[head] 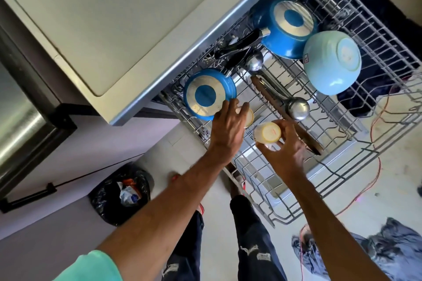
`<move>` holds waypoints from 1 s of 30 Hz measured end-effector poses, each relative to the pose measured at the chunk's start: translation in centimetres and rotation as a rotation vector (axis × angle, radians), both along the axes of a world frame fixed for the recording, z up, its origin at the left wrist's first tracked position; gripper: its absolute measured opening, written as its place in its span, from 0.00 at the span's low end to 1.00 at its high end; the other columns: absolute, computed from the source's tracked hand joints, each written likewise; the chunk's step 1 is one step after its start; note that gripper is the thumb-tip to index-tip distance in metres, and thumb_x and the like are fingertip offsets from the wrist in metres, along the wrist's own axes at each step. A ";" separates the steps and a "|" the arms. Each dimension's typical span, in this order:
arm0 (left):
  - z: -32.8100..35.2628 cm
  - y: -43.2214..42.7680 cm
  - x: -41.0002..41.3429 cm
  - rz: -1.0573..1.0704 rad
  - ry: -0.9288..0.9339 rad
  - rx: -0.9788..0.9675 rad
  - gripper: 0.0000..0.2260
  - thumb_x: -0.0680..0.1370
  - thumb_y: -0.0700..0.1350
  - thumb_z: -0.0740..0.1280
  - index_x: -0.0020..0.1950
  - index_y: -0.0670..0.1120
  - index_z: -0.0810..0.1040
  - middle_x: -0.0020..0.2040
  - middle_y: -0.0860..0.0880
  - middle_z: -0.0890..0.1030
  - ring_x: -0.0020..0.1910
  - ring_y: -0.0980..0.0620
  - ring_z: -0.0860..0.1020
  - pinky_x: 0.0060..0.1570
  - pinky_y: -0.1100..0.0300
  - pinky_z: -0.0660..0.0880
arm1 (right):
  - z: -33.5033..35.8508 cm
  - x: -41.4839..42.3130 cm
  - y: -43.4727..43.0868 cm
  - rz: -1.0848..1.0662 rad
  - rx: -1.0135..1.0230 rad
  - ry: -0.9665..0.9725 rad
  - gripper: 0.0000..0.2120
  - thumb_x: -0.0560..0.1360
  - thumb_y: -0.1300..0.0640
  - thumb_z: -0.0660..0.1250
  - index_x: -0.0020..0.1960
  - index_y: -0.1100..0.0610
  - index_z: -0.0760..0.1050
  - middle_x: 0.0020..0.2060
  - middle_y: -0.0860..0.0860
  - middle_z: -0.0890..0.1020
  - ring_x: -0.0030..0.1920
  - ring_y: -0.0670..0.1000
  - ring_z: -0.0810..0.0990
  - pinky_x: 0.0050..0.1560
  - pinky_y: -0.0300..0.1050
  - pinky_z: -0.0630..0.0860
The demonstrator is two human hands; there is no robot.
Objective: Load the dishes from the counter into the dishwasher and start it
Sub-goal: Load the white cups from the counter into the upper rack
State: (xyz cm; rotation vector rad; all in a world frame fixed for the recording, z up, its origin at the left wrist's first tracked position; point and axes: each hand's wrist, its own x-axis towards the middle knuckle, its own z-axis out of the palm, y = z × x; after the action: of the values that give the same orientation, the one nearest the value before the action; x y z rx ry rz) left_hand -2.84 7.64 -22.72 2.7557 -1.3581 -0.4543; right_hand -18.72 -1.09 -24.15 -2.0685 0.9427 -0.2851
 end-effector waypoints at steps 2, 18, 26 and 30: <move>-0.1 -0.2 0.0 -0.001 -0.004 0.009 0.33 0.67 0.44 0.79 0.70 0.48 0.71 0.65 0.42 0.75 0.63 0.45 0.74 0.52 0.52 0.80 | 0.0 0.4 0.1 0.038 -0.014 0.015 0.30 0.64 0.59 0.83 0.60 0.65 0.74 0.49 0.55 0.84 0.47 0.47 0.82 0.49 0.31 0.78; 0.4 0.0 1.1 -0.100 -0.057 0.068 0.36 0.71 0.46 0.76 0.77 0.45 0.65 0.73 0.41 0.70 0.70 0.43 0.69 0.66 0.50 0.71 | -1.5 1.0 0.3 0.083 -0.053 0.150 0.30 0.65 0.62 0.81 0.62 0.65 0.73 0.48 0.56 0.85 0.43 0.48 0.81 0.45 0.38 0.75; 2.4 3.9 0.1 -0.017 0.051 -0.043 0.33 0.74 0.45 0.73 0.76 0.42 0.66 0.72 0.42 0.71 0.68 0.44 0.70 0.65 0.48 0.73 | -1.1 1.4 0.6 0.057 0.021 0.216 0.38 0.63 0.55 0.84 0.66 0.63 0.70 0.53 0.58 0.83 0.50 0.52 0.80 0.57 0.56 0.79; 4.8 6.4 -0.9 -0.027 0.081 -0.085 0.30 0.73 0.43 0.73 0.73 0.43 0.69 0.69 0.43 0.73 0.68 0.44 0.71 0.64 0.48 0.73 | 1.1 1.7 1.7 0.049 -0.051 0.120 0.45 0.61 0.50 0.85 0.70 0.64 0.68 0.62 0.60 0.79 0.58 0.59 0.80 0.59 0.55 0.79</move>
State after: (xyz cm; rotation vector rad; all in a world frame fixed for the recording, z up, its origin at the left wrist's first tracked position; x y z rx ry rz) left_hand -3.77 14.06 -17.96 2.6247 -1.3641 -0.4920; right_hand -16.98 0.58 -23.09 -2.1717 0.9626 -0.1623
